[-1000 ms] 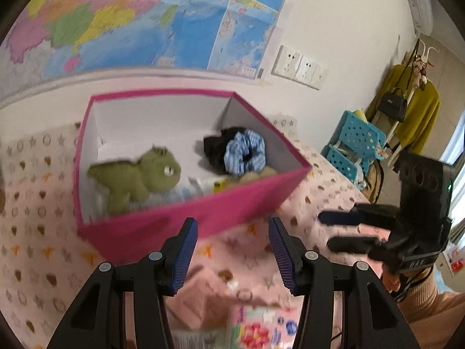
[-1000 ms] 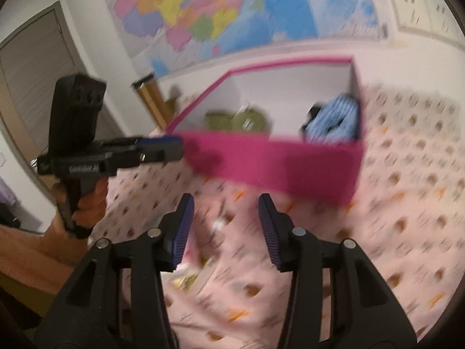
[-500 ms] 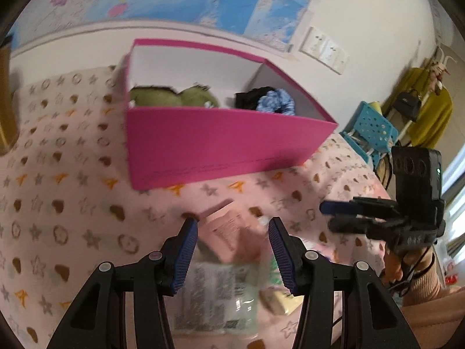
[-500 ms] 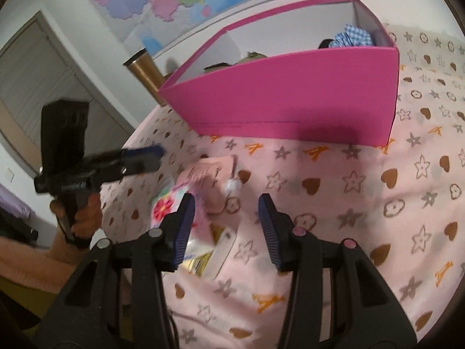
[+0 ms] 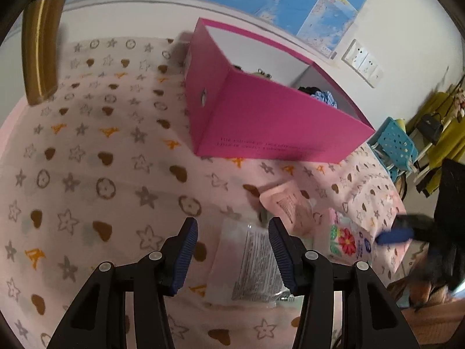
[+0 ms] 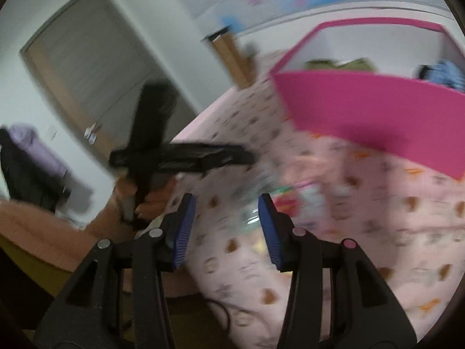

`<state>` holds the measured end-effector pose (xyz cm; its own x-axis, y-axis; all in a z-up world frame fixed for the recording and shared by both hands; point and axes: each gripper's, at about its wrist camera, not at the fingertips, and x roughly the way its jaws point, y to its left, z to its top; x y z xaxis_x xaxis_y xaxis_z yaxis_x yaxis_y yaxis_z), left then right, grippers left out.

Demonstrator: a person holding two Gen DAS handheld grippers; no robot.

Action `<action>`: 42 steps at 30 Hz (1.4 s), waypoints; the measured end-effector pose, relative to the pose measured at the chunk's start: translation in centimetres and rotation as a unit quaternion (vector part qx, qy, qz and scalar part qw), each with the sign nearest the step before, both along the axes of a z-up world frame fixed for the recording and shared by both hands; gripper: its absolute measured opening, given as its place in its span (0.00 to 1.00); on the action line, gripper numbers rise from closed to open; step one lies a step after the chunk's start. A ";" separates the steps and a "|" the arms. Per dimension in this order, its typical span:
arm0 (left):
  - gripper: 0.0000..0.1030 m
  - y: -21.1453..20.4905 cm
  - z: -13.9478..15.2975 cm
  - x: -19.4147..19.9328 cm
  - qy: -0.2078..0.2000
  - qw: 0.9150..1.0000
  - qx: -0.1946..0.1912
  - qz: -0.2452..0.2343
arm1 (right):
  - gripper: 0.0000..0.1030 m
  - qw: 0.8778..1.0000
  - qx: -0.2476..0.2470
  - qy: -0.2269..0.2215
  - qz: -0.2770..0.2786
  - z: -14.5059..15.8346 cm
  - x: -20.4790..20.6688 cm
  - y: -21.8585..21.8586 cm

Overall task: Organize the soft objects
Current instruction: 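Move the right gripper to the clear plastic packet and grasp it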

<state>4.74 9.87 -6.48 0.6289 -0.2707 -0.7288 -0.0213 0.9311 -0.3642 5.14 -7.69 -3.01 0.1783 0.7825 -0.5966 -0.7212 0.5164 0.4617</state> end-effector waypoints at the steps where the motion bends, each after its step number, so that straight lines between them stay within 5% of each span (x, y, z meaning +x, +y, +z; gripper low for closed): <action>1: 0.50 0.1 -0.2 0.0 0.002 1.000 -0.004 -0.001 | 0.47 1.000 -0.007 0.002 0.012 -0.4 -0.3 0.9; 5: 0.50 0.0 -0.8 -0.3 0.009 1.000 -0.003 -0.006 | 0.45 0.998 -0.051 0.021 0.024 -2.8 -0.5 3.3; 8: 0.50 0.2 -1.0 -0.5 0.013 1.000 -0.005 -0.008 | 0.37 0.996 -0.085 0.000 0.007 -3.2 -0.6 3.7; 17: 0.50 -0.1 -1.3 -1.4 0.015 0.999 -0.008 -0.027 | 0.37 0.976 -0.192 -0.054 -0.083 -3.2 1.1 1.4; 21: 0.48 -0.2 -1.5 -1.5 0.018 0.999 -0.013 -0.038 | 0.37 0.986 -0.153 -0.025 -0.062 -2.8 1.3 1.7; 30: 0.40 -0.7 -1.9 -1.6 0.026 0.998 -0.012 -0.058 | 0.38 0.986 -0.158 0.004 -0.058 -5.3 2.5 4.7; 37: 0.40 -0.9 -2.0 -1.9 0.025 0.993 -0.062 -0.092 | 0.22 0.988 -0.136 -0.023 -0.070 -4.5 2.2 4.0; 42: 0.49 -1.0 -1.5 -2.4 0.010 0.996 -0.042 -0.075 | 0.16 0.984 -0.152 -0.057 -0.075 -4.0 1.5 3.1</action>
